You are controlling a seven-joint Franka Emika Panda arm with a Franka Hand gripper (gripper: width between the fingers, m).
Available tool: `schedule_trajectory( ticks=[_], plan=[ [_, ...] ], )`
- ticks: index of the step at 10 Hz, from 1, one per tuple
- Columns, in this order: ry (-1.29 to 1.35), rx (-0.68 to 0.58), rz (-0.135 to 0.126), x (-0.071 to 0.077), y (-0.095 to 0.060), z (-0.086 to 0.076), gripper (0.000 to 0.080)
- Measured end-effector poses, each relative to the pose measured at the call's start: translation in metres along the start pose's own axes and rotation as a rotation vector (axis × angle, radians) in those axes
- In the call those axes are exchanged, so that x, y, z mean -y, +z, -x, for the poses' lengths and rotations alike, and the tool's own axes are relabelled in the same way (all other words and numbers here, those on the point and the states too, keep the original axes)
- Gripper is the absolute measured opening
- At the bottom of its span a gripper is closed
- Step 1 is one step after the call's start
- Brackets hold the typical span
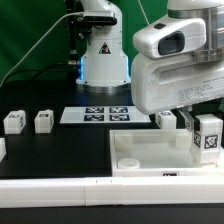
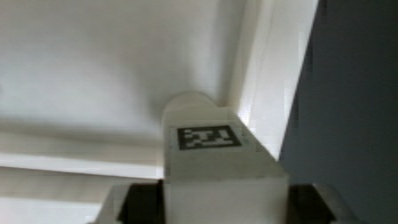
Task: Assemble one leg
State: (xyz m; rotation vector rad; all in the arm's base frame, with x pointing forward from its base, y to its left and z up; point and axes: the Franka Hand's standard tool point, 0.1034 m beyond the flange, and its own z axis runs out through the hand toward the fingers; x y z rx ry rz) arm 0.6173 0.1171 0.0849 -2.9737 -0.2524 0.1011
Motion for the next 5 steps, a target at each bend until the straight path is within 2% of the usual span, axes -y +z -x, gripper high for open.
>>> schedule_trajectory(
  ticks=[5],
  plan=[
    [0.556,-0.012,-0.005,0.0012,-0.0004,-0.0016,0.0299]
  ],
)
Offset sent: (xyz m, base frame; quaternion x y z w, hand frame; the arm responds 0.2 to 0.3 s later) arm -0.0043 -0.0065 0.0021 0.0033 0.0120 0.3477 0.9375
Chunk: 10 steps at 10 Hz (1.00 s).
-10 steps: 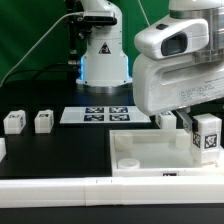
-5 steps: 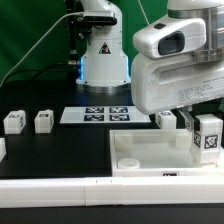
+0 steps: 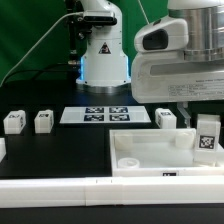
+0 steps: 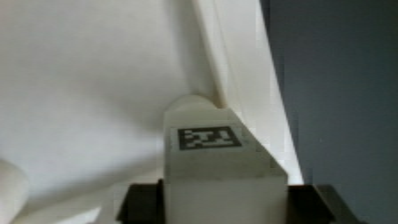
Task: Assemble one leg
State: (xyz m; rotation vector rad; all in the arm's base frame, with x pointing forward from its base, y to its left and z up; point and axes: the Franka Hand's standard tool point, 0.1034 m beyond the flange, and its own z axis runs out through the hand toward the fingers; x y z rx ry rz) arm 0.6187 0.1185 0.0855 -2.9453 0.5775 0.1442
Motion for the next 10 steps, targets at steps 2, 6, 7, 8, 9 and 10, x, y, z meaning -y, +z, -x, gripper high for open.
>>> schedule_trajectory(
  ticks=[2,6,7,8,9,10],
  plan=[
    [0.241,-0.004,-0.001,0.0015,0.0006,0.0005,0.0299],
    [0.613,-0.003,-0.013,0.0035,0.0012,0.0007,0.03],
    [0.682,-0.002,-0.014,0.0042,0.0014,0.0012,0.03],
    [0.763,0.001,-0.018,0.005,0.0016,0.0015,0.03],
    [0.841,0.007,-0.023,0.006,0.002,0.0022,0.03],
    [0.842,0.007,-0.023,0.0067,0.0023,0.0028,0.0307]
  ],
)
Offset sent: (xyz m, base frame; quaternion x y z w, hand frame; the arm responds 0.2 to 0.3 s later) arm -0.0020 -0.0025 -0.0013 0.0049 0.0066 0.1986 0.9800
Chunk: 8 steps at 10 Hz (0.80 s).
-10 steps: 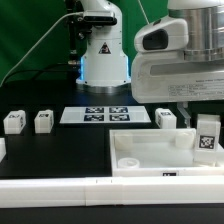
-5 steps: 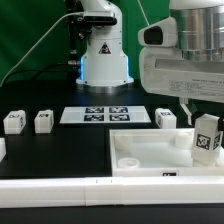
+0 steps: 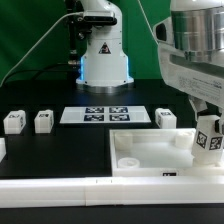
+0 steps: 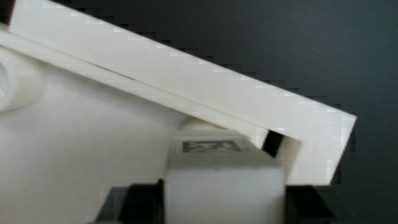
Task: Assemble one leg
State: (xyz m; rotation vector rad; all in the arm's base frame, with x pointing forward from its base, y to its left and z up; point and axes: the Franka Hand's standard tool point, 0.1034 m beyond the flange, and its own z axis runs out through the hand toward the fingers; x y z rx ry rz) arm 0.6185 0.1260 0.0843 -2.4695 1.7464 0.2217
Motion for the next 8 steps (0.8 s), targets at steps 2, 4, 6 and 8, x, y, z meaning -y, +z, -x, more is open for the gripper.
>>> schedule_trajectory(
  ticks=[2,4,6,8],
  plan=[
    [-0.02,0.0,0.001,0.0,0.0004,0.001,0.0523],
    [-0.06,0.0,0.001,0.0001,0.0006,0.0019,0.0625],
    [-0.274,0.001,0.014,-0.0023,0.0012,0.0008,0.0648],
    [-0.548,0.008,0.046,-0.0069,0.0009,-0.0014,0.0648]
  ],
)
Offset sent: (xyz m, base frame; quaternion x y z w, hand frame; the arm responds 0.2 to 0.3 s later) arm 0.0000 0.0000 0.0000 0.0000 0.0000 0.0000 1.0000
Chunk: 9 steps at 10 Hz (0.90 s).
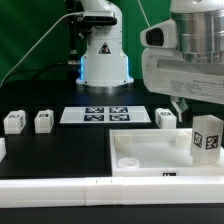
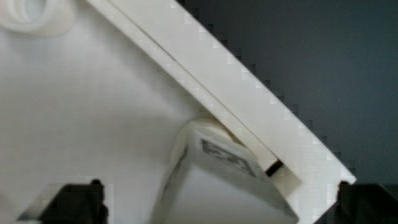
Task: Assemble one leg
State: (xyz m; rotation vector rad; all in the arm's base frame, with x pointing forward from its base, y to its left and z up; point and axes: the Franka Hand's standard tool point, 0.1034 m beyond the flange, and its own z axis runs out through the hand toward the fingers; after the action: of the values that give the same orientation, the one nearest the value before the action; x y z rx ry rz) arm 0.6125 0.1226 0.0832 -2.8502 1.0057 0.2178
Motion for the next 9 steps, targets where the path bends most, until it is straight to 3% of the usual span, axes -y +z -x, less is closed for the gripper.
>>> schedule_trajectory(
  ticks=[3,7,9],
  plan=[
    [-0.404,-0.016,0.066,-0.0033,0.0001,0.0002,0.0649],
    [-0.813,-0.007,0.079,-0.0059,0.0006,-0.0028,0.0649],
    [-0.828,-0.007,0.079,-0.0061,0.0005,-0.0029,0.0649]
  ],
)
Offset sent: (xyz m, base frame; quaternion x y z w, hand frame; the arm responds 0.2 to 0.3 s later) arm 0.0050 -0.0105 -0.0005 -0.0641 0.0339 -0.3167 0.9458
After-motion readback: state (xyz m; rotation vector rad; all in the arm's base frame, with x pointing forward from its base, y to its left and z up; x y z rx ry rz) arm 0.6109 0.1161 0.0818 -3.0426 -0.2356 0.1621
